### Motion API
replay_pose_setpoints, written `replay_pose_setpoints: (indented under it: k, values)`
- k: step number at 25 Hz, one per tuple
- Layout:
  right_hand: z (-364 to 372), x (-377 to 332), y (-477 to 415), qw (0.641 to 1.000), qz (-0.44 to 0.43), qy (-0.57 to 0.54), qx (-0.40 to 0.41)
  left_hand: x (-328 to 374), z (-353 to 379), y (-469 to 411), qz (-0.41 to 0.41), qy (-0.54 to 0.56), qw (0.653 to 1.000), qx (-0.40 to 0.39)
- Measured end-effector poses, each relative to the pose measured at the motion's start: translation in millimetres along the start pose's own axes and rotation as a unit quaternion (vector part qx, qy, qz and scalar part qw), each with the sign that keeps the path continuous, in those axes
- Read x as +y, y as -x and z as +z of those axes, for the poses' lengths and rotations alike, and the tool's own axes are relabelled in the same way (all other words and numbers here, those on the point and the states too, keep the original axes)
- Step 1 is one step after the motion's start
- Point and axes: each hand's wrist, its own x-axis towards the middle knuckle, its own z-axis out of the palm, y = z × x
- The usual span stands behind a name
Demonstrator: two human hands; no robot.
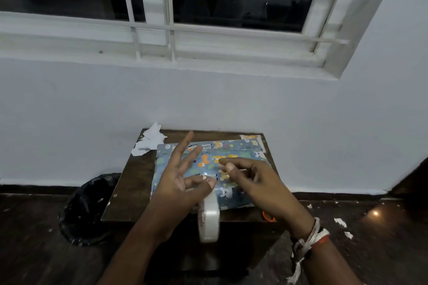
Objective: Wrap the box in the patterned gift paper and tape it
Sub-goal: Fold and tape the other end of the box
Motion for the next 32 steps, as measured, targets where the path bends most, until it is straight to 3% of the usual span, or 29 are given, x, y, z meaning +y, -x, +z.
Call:
replay_pose_setpoints:
  k: [5,11,17,25,32]
  values:
    - [8.9,-13.8,7.0,0.999,-0.001,-0.02,-0.034,-0.4,3.6,0.8,0.021,-0.046,0.998,-0.038]
    - [17.3,-14.9,8.8,0.998,-0.055,0.029,0.02,-8.1,6.3,1.7,0.011,-0.104,0.993,-0.054]
    - [23.3,-10.2,12.2,0.983,-0.129,0.092,0.095,-17.1,16.4,4.2,-0.017,-0.076,0.996,-0.041]
    - [23.8,-9.5,11.5,0.988,-0.085,-0.015,0.125,-15.3,22.0,2.9,-0.032,-0.026,0.999,0.01]
    - [33.4,-3.1,9.2,0.975,-0.078,0.048,0.203,-14.9,25.1,3.6,-0.069,0.024,0.997,0.038]
